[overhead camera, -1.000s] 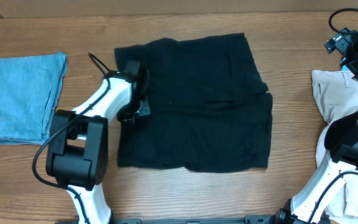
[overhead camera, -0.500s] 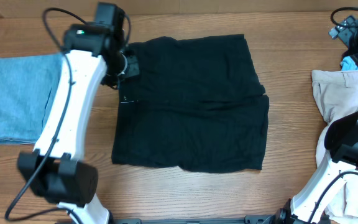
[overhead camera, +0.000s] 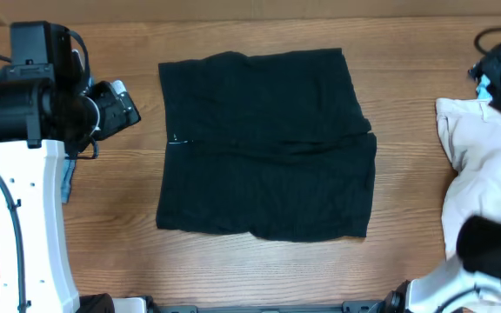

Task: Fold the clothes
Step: 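Move both grippers to the pants' bottom hem corners and grasp them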

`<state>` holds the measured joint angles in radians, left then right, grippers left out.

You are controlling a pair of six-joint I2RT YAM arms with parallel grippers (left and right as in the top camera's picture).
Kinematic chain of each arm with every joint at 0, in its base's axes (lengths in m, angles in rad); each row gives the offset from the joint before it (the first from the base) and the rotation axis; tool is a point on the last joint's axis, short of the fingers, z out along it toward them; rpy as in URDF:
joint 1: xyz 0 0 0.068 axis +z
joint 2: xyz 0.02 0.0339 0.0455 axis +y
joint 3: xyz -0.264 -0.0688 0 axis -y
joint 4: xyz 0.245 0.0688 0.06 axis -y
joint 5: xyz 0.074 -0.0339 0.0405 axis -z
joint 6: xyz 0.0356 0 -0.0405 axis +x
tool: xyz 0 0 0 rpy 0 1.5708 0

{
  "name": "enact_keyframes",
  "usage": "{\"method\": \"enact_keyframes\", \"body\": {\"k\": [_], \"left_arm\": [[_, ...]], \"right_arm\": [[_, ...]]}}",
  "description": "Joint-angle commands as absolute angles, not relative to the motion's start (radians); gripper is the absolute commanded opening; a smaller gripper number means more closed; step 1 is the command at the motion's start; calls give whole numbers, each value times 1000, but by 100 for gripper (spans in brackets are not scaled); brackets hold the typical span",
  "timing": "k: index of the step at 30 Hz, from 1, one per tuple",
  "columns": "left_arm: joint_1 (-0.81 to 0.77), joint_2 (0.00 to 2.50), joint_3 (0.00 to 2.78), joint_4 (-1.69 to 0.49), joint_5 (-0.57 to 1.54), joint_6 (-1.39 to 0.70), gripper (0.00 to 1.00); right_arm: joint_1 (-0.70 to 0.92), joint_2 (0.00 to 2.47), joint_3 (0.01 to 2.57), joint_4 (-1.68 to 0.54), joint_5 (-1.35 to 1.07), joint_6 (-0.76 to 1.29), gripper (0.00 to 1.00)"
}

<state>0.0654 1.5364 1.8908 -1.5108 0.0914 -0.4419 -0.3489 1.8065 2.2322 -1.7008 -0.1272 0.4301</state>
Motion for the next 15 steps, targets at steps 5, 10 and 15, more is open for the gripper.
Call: {"method": "enact_keyframes", "body": {"k": [5, 10, 15], "left_arm": [[65, 1543, 1605, -1312, 105, -460, 82], [65, 1544, 1452, -1206, 105, -460, 88], [65, 1544, 1348, -1172, 104, -451, 89]], "right_arm": [[-340, 1487, 1562, -1599, -160, 458, 61], [-263, 1437, 1097, -1377, -317, 484, 60], [-104, 1437, 862, -1177, -353, 624, 61]]}}
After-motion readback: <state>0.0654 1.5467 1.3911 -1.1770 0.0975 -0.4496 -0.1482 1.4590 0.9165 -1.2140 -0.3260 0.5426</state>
